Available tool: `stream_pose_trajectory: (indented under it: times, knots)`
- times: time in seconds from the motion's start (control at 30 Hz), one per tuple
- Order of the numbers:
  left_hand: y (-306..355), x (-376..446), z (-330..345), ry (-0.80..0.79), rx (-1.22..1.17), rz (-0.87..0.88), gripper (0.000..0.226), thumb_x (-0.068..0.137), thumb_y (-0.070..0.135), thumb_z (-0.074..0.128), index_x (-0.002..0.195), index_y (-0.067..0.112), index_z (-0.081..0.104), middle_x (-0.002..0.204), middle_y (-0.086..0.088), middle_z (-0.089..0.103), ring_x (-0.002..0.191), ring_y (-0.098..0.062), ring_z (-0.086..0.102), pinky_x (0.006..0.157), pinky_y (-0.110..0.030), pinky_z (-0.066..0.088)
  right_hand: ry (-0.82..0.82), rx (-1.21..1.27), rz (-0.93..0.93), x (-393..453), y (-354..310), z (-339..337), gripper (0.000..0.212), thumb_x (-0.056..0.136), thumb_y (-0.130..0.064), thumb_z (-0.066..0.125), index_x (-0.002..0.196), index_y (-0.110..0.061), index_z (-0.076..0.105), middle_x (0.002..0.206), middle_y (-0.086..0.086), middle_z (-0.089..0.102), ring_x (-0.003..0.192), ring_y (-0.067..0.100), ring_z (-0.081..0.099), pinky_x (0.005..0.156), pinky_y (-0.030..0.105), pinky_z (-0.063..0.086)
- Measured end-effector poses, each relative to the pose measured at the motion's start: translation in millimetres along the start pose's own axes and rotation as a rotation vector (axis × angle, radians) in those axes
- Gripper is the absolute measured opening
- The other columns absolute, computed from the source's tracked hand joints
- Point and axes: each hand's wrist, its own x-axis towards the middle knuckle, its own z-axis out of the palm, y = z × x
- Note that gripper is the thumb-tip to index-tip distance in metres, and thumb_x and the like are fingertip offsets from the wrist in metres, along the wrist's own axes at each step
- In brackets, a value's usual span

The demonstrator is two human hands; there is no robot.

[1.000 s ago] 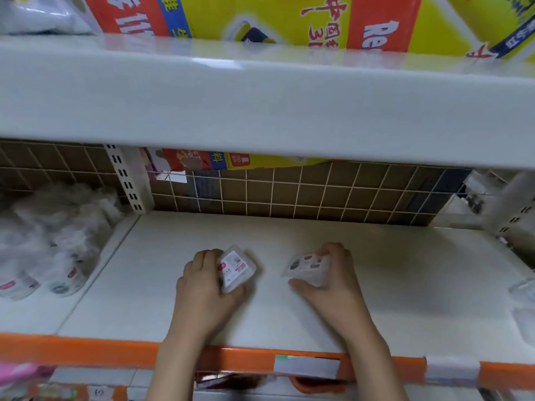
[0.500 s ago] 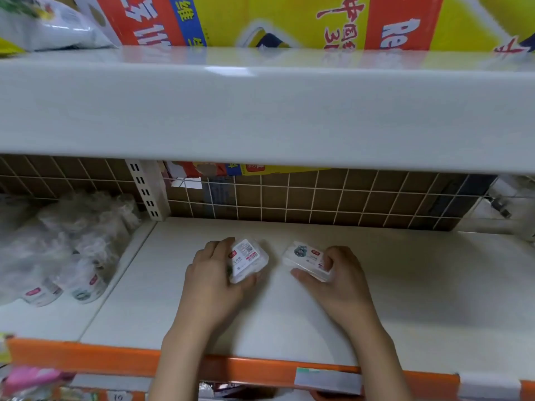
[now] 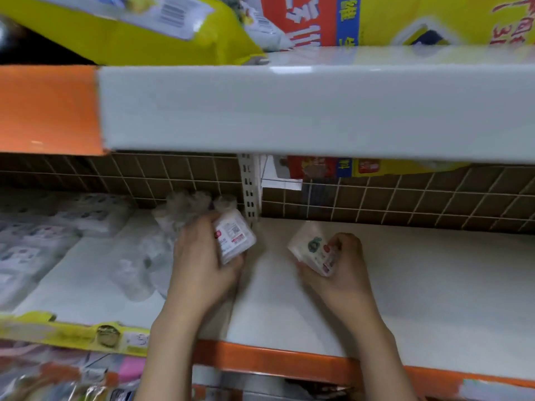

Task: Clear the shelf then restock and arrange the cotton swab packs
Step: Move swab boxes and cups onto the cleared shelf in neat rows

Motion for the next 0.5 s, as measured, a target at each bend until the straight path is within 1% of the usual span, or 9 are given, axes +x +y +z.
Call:
stream_pose_trajectory:
  times: [0.07, 0.1, 0.17, 0.2, 0.27, 0.33, 0.4, 0.43, 0.5]
  knots:
    - [-22, 0, -15, 0.027, 0.082, 0.048, 0.060, 0.057, 0.029, 0.058, 0.114, 0.009, 0.053, 0.104, -0.014, 0.057, 0.098, -0.028, 0.044, 0.082, -0.030, 0.030, 0.008, 0.056, 0.002, -5, -11, 18, 0.058, 0.068, -0.021, 0.081, 0.107, -0.023, 0.039, 0.109, 0.000, 0.041, 0.085, 0.002, 0.049, 0.064, 0.002, 0.039]
    - [-32, -1, -21, 0.025, 0.103, 0.044, 0.063, 0.058, 0.034, 0.052, 0.116, 0.010, 0.052, 0.107, -0.013, 0.056, 0.100, -0.030, 0.044, 0.083, -0.030, 0.029, 0.004, 0.071, -0.001, -8, -16, 25, 0.061, 0.068, -0.020, 0.081, 0.111, -0.026, 0.038, 0.110, -0.003, 0.039, 0.087, 0.003, 0.050, 0.066, 0.001, 0.039]
    - [-49, -5, -30, 0.013, 0.130, 0.010, 0.069, 0.059, 0.041, 0.045, 0.121, 0.011, 0.053, 0.111, -0.013, 0.055, 0.102, -0.032, 0.043, 0.085, -0.035, 0.033, 0.003, 0.059, -0.021, -13, -23, 38, 0.069, 0.069, -0.016, 0.081, 0.121, -0.029, 0.037, 0.111, -0.009, 0.032, 0.092, 0.004, 0.048, 0.071, -0.003, 0.035]
    - [-56, -7, -32, 0.010, 0.138, 0.000, 0.071, 0.060, 0.043, 0.044, 0.123, 0.011, 0.053, 0.112, -0.014, 0.054, 0.104, -0.032, 0.042, 0.085, -0.038, 0.035, 0.008, 0.034, -0.043, -14, -27, 43, 0.071, 0.069, -0.014, 0.080, 0.126, -0.026, 0.038, 0.111, -0.010, 0.030, 0.094, 0.005, 0.047, 0.073, -0.006, 0.031]
    - [-65, -10, -37, 0.009, 0.142, -0.008, 0.073, 0.062, 0.045, 0.045, 0.125, 0.011, 0.054, 0.113, -0.014, 0.054, 0.106, -0.030, 0.039, 0.086, -0.040, 0.038, 0.016, -0.020, -0.102, -16, -32, 48, 0.068, 0.069, -0.011, 0.078, 0.127, -0.021, 0.044, 0.112, -0.007, 0.030, 0.095, 0.007, 0.044, 0.076, -0.008, 0.026]
    - [-69, -11, -41, 0.004, 0.137, -0.033, 0.075, 0.062, 0.047, 0.045, 0.128, 0.011, 0.053, 0.114, -0.014, 0.055, 0.108, -0.031, 0.041, 0.086, -0.041, 0.039, 0.018, -0.041, -0.133, -15, -36, 51, 0.064, 0.069, -0.009, 0.077, 0.125, -0.020, 0.048, 0.113, -0.003, 0.033, 0.092, 0.001, 0.038, 0.077, -0.007, 0.025]
    - [-73, -11, -45, 0.003, 0.141, -0.054, 0.077, 0.063, 0.049, 0.044, 0.129, 0.010, 0.053, 0.114, -0.015, 0.056, 0.107, -0.036, 0.046, 0.085, -0.044, 0.040, 0.035, -0.061, -0.161, -15, -37, 52, 0.062, 0.070, -0.010, 0.076, 0.126, -0.019, 0.050, 0.114, 0.001, 0.037, 0.090, -0.004, 0.031, 0.077, -0.008, 0.023]
    - [-74, -11, -47, 0.007, 0.150, -0.055, 0.077, 0.064, 0.050, 0.044, 0.128, 0.010, 0.053, 0.114, -0.015, 0.056, 0.105, -0.037, 0.047, 0.084, -0.045, 0.041, 0.043, -0.066, -0.170, -14, -38, 53, 0.061, 0.071, -0.010, 0.075, 0.126, -0.019, 0.050, 0.114, 0.001, 0.038, 0.093, -0.004, 0.030, 0.077, -0.009, 0.021]
    - [-77, -11, -51, 0.013, 0.175, -0.052, 0.074, 0.065, 0.048, 0.047, 0.128, 0.009, 0.053, 0.113, -0.016, 0.057, 0.103, -0.038, 0.048, 0.083, -0.045, 0.042, 0.041, -0.061, -0.173, -12, -39, 54, 0.061, 0.072, -0.010, 0.074, 0.128, -0.021, 0.049, 0.115, -0.001, 0.037, 0.103, 0.003, 0.032, 0.079, -0.009, 0.019]
